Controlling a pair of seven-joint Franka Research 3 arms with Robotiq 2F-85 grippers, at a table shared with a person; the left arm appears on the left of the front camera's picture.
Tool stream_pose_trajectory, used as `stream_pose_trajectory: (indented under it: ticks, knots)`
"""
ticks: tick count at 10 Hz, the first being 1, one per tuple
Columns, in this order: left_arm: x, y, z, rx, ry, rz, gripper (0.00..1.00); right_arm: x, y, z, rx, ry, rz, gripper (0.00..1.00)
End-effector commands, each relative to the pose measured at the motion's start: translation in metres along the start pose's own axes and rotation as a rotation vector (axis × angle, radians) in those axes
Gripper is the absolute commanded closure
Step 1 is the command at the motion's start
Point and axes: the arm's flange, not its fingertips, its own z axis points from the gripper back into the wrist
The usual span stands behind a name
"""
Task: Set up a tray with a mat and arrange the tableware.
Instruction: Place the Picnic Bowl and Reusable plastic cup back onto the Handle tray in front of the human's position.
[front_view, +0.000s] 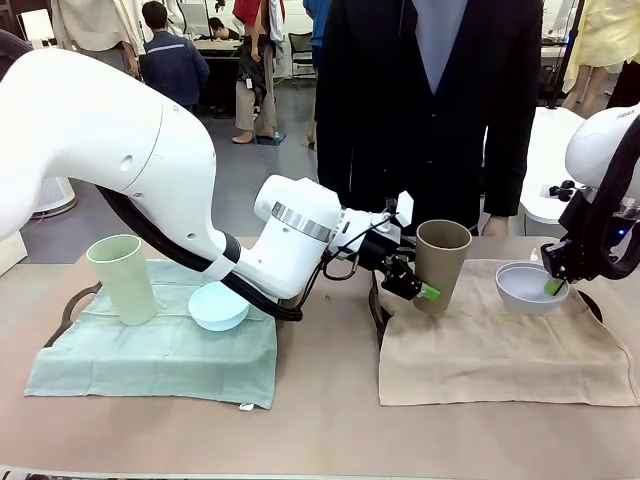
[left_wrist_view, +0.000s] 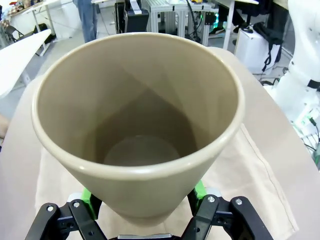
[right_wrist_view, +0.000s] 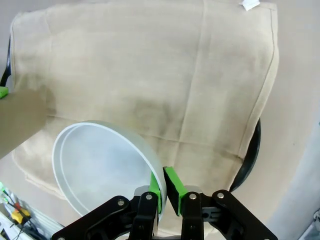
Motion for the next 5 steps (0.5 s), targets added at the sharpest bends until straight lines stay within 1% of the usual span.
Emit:
stream_pose_trajectory:
  ticks: [1, 2, 5]
  knots:
    - [-0.001, 0.000, -0.001, -0.001, 0.001, 0.000, 0.18, 0.000, 0.000, 0.000, 0.000, -0.001, 0.000, 0.93]
    - [-0.002, 0.002, -0.001, -0.015, -0.004, -0.036, 0.18, 0.000, -0.001, -0.003, -0.018, 0.000, 0.020, 0.93]
    - [-0.008, 0.001, -0.010, -0.033, -0.049, -0.116, 0.18, 0.002, -0.004, -0.020, -0.017, 0.027, 0.034, 0.93]
